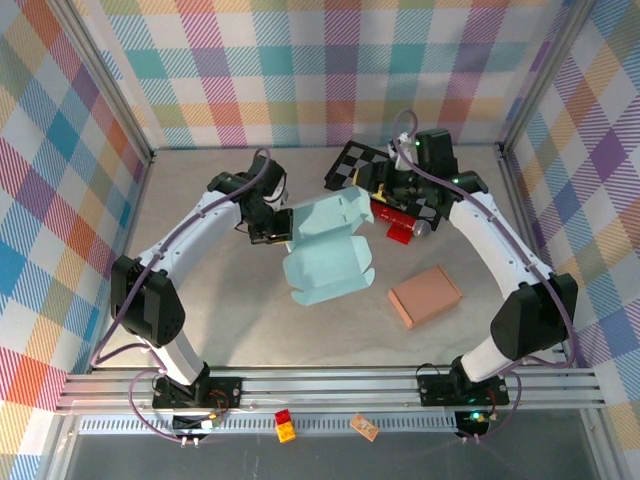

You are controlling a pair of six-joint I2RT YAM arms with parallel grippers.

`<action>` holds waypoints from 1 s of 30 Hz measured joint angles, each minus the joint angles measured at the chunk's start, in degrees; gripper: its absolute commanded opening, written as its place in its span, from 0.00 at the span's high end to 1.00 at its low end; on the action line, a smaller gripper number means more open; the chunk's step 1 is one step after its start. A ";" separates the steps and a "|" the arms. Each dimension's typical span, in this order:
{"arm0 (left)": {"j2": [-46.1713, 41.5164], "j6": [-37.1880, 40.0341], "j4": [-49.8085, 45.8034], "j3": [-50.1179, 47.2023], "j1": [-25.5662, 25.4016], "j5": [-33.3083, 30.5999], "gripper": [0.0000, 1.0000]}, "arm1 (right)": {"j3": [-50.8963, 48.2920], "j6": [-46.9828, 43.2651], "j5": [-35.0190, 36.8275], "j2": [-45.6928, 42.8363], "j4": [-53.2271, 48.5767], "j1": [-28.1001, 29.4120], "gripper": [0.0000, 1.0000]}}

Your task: Fold the paper box

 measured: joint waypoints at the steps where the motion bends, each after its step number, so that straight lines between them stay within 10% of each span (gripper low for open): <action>1: 0.26 0.98 1.03 0.50 0.61 1.88 1.00 | -0.52 -0.87 -0.96 -0.11 0.70 -1.20 0.45; 12: 8.81 8.57 10.51 3.58 6.62 22.95 1.00 | -3.76 -2.80 -20.85 3.85 12.50 -17.03 0.52; 30: 12.24 12.81 10.88 4.04 8.11 33.92 1.00 | -2.10 -0.57 -35.43 11.39 17.49 -16.59 0.53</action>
